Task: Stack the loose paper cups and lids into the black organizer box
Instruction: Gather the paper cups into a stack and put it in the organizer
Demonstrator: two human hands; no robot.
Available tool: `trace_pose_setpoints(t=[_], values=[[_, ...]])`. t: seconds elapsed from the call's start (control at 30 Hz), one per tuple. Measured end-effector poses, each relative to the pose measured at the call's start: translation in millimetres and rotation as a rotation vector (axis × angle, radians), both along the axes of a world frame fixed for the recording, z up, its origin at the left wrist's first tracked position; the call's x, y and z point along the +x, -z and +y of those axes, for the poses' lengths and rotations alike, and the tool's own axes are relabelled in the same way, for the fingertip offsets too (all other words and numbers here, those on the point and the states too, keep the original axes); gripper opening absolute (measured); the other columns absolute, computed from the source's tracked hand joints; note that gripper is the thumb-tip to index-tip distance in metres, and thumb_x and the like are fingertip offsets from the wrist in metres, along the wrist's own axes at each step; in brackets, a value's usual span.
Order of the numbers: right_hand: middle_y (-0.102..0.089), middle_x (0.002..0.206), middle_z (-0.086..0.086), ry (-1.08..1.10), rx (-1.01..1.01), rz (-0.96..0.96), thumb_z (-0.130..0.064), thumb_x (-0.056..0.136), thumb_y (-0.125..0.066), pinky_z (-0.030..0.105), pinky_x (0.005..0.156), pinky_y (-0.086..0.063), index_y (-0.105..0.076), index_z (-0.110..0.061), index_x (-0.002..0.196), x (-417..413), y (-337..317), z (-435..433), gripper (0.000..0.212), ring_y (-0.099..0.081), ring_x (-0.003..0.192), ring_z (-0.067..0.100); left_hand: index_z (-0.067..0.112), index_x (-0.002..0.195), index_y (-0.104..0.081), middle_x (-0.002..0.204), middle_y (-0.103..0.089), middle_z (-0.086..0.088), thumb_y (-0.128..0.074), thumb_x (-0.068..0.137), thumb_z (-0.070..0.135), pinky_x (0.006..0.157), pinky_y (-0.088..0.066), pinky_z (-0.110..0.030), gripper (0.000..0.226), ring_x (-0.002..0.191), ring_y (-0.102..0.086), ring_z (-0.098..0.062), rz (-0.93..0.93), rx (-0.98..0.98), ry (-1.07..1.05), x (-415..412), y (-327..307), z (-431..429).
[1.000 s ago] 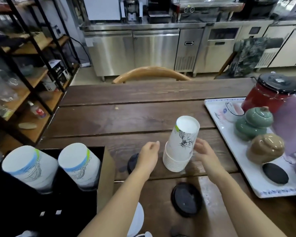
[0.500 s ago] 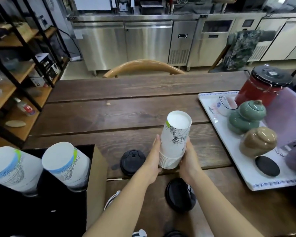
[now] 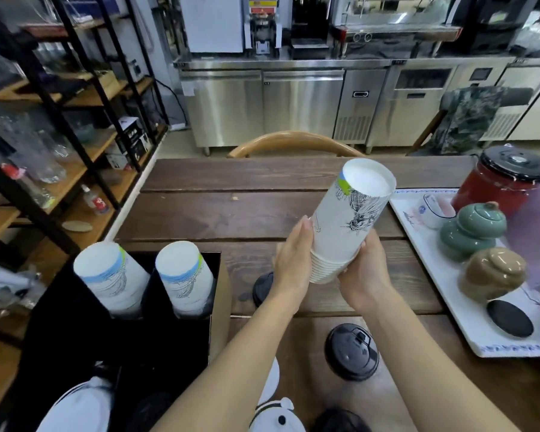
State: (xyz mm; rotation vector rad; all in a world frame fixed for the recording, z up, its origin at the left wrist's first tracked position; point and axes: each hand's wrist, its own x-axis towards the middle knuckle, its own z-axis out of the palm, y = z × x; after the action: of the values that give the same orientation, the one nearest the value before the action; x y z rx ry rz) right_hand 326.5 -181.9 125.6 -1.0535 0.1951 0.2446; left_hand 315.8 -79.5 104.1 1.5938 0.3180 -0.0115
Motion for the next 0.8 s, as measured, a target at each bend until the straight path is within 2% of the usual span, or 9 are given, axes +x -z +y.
trace_pose_setpoints(t=[0.03, 0.1, 0.17, 0.27, 0.37, 0.5, 0.6, 0.7, 0.8], values=[[-0.076, 0.095, -0.007, -0.006, 0.008, -0.015, -0.046, 0.097, -0.032, 0.015, 0.049, -0.050, -0.067, -0.024, 0.104, -2.5, -8.5, 4.2, 0.042, -0.071, 0.078, 0.008, 0.058, 0.120, -0.050, 0.131, -0.058, 0.011, -0.029, 0.065, 0.090, 0.111, -0.030, -0.051, 0.068, 0.131, -0.042, -0.019, -0.039, -0.001, -0.020, -3.1, -10.3, 4.0], [-0.075, 0.098, -0.007, -0.017, 0.022, -0.053, -0.046, 0.096, -0.034, 0.017, 0.052, -0.051, -0.067, -0.025, 0.105, -7.8, -25.5, 14.3, 0.041, -0.070, 0.084, 0.010, 0.055, 0.120, -0.052, 0.127, -0.061, 0.011, -0.029, 0.070, 0.086, 0.110, -0.031, -0.050, 0.063, 0.129, -0.044, -0.019, -0.101, 0.008, -0.040, -11.1, -29.6, 12.3], [-0.074, 0.104, -0.005, -0.024, 0.030, -0.091, -0.047, 0.096, -0.033, 0.025, 0.067, -0.054, -0.067, -0.024, 0.108, -13.9, -41.9, 26.0, 0.043, -0.070, 0.095, 0.015, 0.053, 0.119, -0.054, 0.125, -0.062, 0.013, -0.028, 0.074, 0.081, 0.110, -0.031, -0.049, 0.059, 0.128, -0.046, -0.020, -0.145, 0.008, -0.069, -19.5, -46.3, 23.0], [-0.070, 0.119, 0.000, -0.075, 0.044, -0.141, -0.048, 0.096, -0.032, 0.037, 0.091, -0.050, -0.062, -0.020, 0.122, -25.4, -67.5, 47.6, 0.049, -0.065, 0.110, 0.020, 0.054, 0.120, -0.051, 0.130, -0.059, 0.016, -0.028, 0.070, 0.084, 0.111, -0.031, -0.050, 0.063, 0.129, -0.046, -0.019, -0.183, -0.021, -0.108, -33.3, -68.8, 44.0], [-0.066, 0.125, -0.001, -0.156, 0.027, -0.169, -0.052, 0.095, -0.032, 0.043, 0.103, -0.043, -0.060, -0.023, 0.125, -34.7, -86.8, 71.9, 0.050, -0.061, 0.117, 0.020, 0.051, 0.121, -0.052, 0.134, -0.056, 0.016, -0.031, 0.070, 0.079, 0.109, -0.036, -0.047, 0.062, 0.128, -0.048, -0.013, -0.203, -0.050, -0.190, -49.9, -89.1, 69.0], [-0.065, 0.127, -0.009, -0.259, -0.073, -0.149, -0.064, 0.088, -0.033, 0.049, 0.110, -0.035, -0.060, -0.034, 0.123, -47.2, -98.2, 111.0, 0.053, -0.058, 0.120, 0.018, 0.056, 0.111, -0.055, 0.129, -0.061, 0.015, -0.033, 0.064, 0.080, 0.109, -0.035, -0.048, 0.057, 0.127, -0.049, -0.018, -0.197, -0.056, -0.300, -70.4, -108.9, 106.9], [-0.069, 0.119, -0.012, -0.290, -0.097, -0.102, -0.064, 0.088, -0.034, 0.044, 0.107, -0.038, -0.065, -0.037, 0.115, -58.1, -105.4, 136.8, 0.050, -0.060, 0.116, 0.016, 0.053, 0.099, -0.062, 0.126, -0.063, 0.012, -0.035, 0.064, 0.077, 0.108, -0.037, -0.046, 0.050, 0.123, -0.053, -0.016, -0.187, -0.067, -0.380, -85.1, -119.6, 130.9], [-0.075, 0.100, -0.014, -0.322, -0.064, -0.056, -0.058, 0.092, -0.036, 0.029, 0.080, -0.048, -0.071, -0.030, 0.102, -66.9, -110.0, 156.0, 0.046, -0.066, 0.096, 0.008, 0.047, 0.093, -0.063, 0.125, -0.063, 0.010, -0.035, 0.077, 0.069, 0.105, -0.041, -0.046, 0.039, 0.119, -0.055, -0.017, -0.173, -0.089, -0.388, -96.5, -120.8, 147.5], [-0.075, 0.095, -0.012, -0.317, -0.043, -0.007, -0.055, 0.092, -0.039, 0.025, 0.067, -0.047, -0.070, -0.027, 0.101, -69.5, -104.0, 168.5, 0.043, -0.068, 0.082, 0.004, 0.043, 0.091, -0.060, 0.125, -0.061, 0.010, -0.031, 0.086, 0.063, 0.106, -0.041, -0.045, 0.036, 0.117, -0.055, -0.016, -0.120, -0.110, -0.379, -101.9, -110.4, 161.2]])
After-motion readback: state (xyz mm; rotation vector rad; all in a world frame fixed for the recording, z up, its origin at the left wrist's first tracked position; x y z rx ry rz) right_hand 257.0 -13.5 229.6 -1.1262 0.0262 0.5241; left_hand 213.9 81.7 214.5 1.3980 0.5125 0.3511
